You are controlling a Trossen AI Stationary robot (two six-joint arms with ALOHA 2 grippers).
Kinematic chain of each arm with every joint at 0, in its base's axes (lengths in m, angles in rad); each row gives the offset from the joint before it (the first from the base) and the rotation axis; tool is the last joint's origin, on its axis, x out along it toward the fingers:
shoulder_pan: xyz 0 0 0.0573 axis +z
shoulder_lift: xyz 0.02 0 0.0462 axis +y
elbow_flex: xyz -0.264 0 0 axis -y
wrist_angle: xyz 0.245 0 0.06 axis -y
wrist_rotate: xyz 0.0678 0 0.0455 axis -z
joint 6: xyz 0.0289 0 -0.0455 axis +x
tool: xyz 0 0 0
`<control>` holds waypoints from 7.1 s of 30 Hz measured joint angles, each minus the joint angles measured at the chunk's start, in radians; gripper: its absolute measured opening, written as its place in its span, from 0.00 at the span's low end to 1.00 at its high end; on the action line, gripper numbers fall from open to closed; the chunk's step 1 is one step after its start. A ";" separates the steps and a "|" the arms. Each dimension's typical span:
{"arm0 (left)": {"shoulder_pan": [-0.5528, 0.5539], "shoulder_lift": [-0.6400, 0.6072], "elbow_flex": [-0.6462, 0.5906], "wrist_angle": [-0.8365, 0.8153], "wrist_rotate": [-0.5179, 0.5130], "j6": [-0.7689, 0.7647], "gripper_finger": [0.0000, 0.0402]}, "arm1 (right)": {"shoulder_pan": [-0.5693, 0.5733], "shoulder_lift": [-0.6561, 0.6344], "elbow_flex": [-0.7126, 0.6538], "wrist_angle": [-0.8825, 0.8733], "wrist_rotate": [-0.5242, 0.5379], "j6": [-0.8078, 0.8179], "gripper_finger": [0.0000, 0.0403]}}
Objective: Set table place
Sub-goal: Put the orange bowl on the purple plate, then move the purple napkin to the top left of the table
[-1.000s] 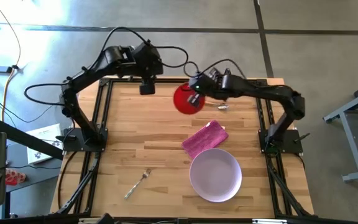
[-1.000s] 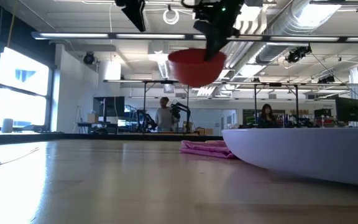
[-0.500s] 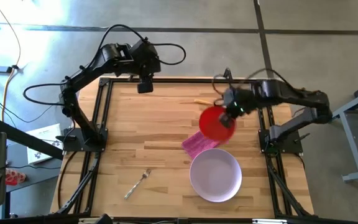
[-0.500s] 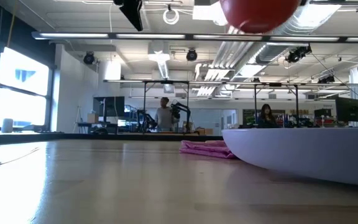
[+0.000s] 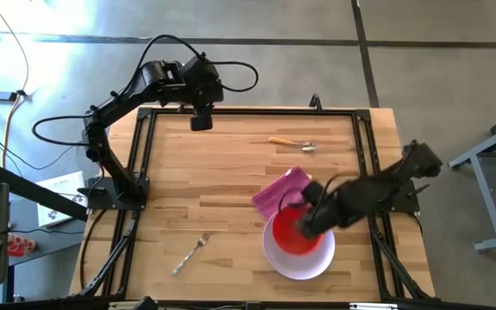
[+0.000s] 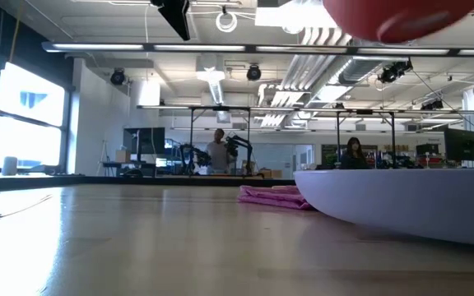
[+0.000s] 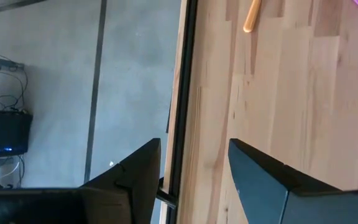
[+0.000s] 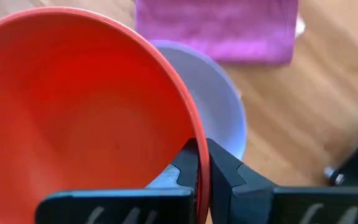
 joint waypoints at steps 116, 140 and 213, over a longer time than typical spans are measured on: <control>-0.026 0.000 -0.001 -0.031 0.024 -0.039 0.45 | 0.018 -0.113 -0.654 0.680 -0.042 -0.039 0.09; -0.118 0.062 -0.001 -0.022 0.056 -0.035 0.42 | 0.018 -0.361 -0.653 0.546 0.132 0.084 0.28; -0.317 0.793 0.002 0.265 0.109 0.021 0.00 | 0.158 -0.514 -0.048 0.373 0.616 -0.612 0.00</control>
